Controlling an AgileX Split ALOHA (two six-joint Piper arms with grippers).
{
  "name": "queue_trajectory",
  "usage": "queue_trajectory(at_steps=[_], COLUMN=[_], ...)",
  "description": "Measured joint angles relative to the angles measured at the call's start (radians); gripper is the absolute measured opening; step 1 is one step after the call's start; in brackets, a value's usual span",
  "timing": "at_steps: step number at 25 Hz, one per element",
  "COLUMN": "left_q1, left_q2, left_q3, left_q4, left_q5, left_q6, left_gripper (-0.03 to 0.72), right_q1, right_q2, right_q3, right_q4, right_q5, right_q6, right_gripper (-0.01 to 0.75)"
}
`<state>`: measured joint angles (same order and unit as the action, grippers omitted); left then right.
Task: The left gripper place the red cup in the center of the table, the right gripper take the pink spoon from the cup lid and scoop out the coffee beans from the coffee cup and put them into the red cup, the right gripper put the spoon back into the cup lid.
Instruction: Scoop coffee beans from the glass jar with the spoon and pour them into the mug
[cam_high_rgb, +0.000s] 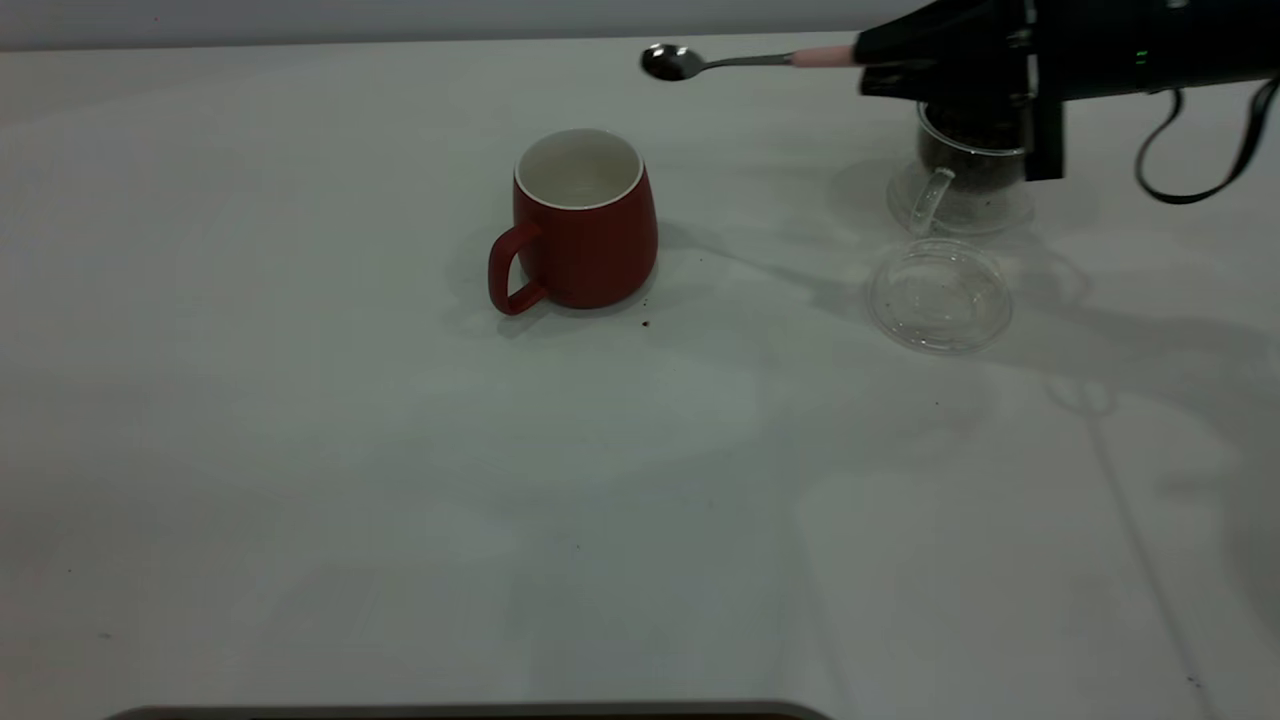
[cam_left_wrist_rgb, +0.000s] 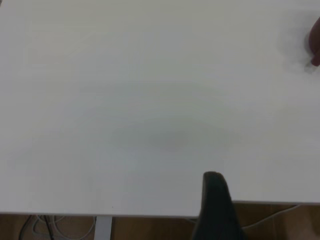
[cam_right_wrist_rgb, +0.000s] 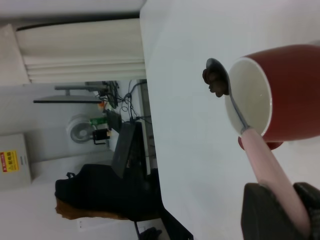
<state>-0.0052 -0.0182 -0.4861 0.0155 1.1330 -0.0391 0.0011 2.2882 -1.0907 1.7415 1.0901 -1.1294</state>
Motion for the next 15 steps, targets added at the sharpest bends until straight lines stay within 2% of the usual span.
queue_trajectory(at_steps=[7,15], left_q1=[0.0,0.0], left_q2=[0.0,0.0], left_q3=[0.0,0.0], left_q4=[0.0,0.0], left_q5=[0.0,0.0], left_q6=[0.0,0.0], left_gripper=[0.569,0.569], right_q1=[0.069,0.099], right_q2=[0.0,0.001], right_q3=[0.0,0.0], right_q4=[0.032,0.042], right_q5=[-0.078,-0.169], right_q6=[-0.037,-0.138], right_gripper=[0.113,0.113])
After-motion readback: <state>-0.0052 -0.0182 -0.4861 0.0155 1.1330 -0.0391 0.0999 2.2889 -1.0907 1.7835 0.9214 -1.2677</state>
